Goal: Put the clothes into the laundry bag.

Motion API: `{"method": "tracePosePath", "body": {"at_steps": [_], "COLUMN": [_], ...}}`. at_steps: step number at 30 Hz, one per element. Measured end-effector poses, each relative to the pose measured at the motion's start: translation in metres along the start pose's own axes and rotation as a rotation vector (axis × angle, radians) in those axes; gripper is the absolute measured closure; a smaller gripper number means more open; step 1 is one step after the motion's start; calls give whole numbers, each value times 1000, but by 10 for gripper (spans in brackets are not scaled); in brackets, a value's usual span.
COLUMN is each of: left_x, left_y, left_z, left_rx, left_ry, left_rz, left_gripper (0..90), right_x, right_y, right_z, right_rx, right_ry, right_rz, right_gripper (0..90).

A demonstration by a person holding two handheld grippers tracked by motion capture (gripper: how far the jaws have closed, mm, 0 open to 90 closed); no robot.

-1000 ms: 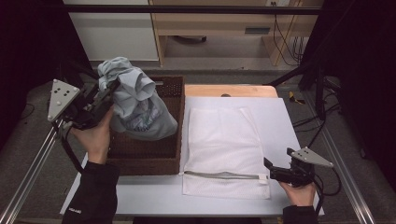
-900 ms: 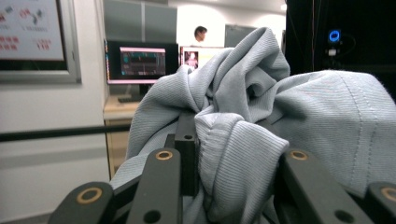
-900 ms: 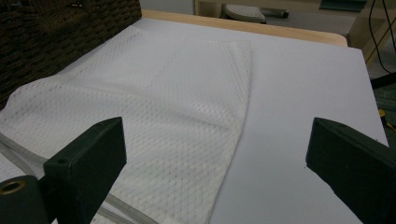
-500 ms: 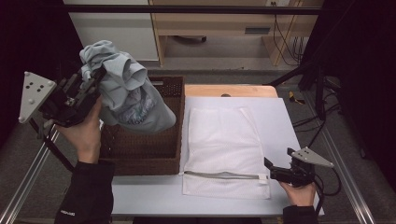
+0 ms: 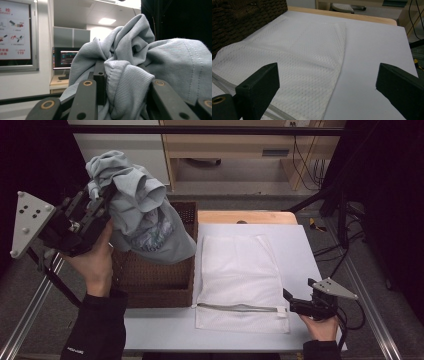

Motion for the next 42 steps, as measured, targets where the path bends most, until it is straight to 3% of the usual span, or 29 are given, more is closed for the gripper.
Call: {"method": "tracePosePath", "body": {"at_steps": [15,24,30,38,41,42], "left_x": [-16,-17,-18,-11,1,1], "left_y": [19,37,46,58,68,68], "left_z": [34,64,83,111,128,128], "left_rx": [68,136,169,237,272,272], "left_ry": [-12,-29,-18,-48,-46,-46], "left_rz": [34,52,59,54,19,19], "left_gripper": [694,694,693,692,692,692], "right_x": [-1,-5,-7,-5,-4,-4], "right_y": [-3,-11,-14,-12,-12,-12], "right_z": [1,6,7,11,13,13], "right_rx": [-4,-2,-3,13,15,15], "right_ry": [5,14,14,18,20,20], "right_rz": [11,37,49,36,40,40], "right_gripper": [57,58,60,67,77,77]}}
Point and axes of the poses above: each handheld gripper's, and its own axes: y roughly forward along the jaws, x roughly out of its underside, z roughly to its right, the point moved 2 cm from there along y, roughly forward along the jaws, and after that the axes turned 9 degrees about y, right-handed, at the moved point
